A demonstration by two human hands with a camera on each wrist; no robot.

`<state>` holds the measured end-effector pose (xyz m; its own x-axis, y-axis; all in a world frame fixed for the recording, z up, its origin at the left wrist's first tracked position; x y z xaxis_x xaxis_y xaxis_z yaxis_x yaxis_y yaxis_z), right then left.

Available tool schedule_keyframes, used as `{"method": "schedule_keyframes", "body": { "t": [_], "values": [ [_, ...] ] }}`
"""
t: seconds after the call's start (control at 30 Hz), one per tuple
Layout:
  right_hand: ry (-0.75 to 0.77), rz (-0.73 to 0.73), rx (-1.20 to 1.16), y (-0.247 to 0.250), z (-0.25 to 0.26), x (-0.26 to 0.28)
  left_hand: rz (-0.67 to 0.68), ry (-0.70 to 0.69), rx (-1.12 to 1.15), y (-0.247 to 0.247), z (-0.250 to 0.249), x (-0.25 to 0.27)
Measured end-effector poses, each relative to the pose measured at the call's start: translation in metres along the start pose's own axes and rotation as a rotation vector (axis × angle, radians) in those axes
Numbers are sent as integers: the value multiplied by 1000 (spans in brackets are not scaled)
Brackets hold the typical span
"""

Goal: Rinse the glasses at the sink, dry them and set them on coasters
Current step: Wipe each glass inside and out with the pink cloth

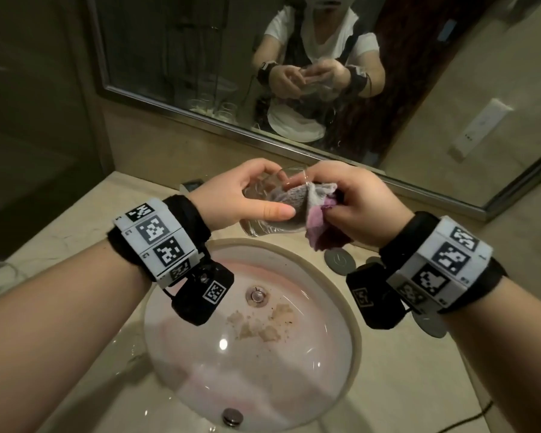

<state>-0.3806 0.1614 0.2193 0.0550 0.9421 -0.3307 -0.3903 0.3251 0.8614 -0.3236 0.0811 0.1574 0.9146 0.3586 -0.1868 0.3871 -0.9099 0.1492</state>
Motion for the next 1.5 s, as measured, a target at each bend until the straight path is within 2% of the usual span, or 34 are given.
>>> {"method": "schedule_keyframes", "body": {
  "t": [0.1, 0.2, 0.27, 0.4, 0.5, 0.57, 0.63, 0.67, 0.77, 0.83, 0.9, 1.0, 1.1, 1.17, 1.3, 1.33, 1.43, 1.5],
  "values": [
    [19, 130, 22, 7, 3, 7, 0, 6, -38, 2, -3, 2],
    [139, 251, 259, 8, 7, 21, -1, 22, -48, 4, -4, 5],
    [184, 234, 313, 6, 12, 27, 12, 24, -30, 2, -6, 6],
    [230, 195, 207, -10, 20, 28, 43, -7, -11, -8, -15, 4],
    [315, 231, 371, -25, 20, 27, 7, -28, -77, -6, -17, 1],
    [334, 196, 445, -29, 16, 25, -12, -13, -146, -5, -15, -2],
    [257, 156, 346, -25, 15, 18, -40, -8, -152, -5, -13, -5],
    [183, 167, 214, -26, 12, 15, -63, -7, -144, -3, -13, -6],
    [-168, 249, -403, -36, -4, 19, -98, 4, -153, -1, -15, -8],
    [-269, 224, -633, -35, -9, 19, -118, -1, -181, 0, -17, -9],
    [-315, 226, -643, -32, -13, 19, -141, -18, -198, 3, -23, -9],
    [-268, 235, -599, -22, -16, 19, -132, -26, -203, 5, -29, -8],
    [-204, 188, -809, -8, -19, 23, -117, -34, -162, 6, -33, -4],
    [-195, 109, -799, -2, -26, 24, -108, -29, -151, 4, -34, -2],
    [-225, -193, -592, 18, -35, 23, -115, -39, -119, 1, -33, -1],
    [-248, -213, -577, 19, -38, 24, -122, -40, -105, 2, -33, -1],
    [-308, -73, -725, 9, -30, 22, -134, -33, -114, 3, -31, -1],
    [-282, -3, -580, 7, -24, 21, -142, -28, -142, 3, -30, -1]
  ]
}}
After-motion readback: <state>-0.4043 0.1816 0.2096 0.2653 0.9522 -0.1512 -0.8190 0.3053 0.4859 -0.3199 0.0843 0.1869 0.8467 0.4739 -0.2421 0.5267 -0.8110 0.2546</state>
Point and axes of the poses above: each hand's wrist, its own x-axis away from the middle knuckle, its own y-axis out of the back of the hand, z = x × y, the point moved 10 cm from there along -x, towards the middle knuckle, and after that the axes turned 3 degrees about x, right-handed, at the moved point
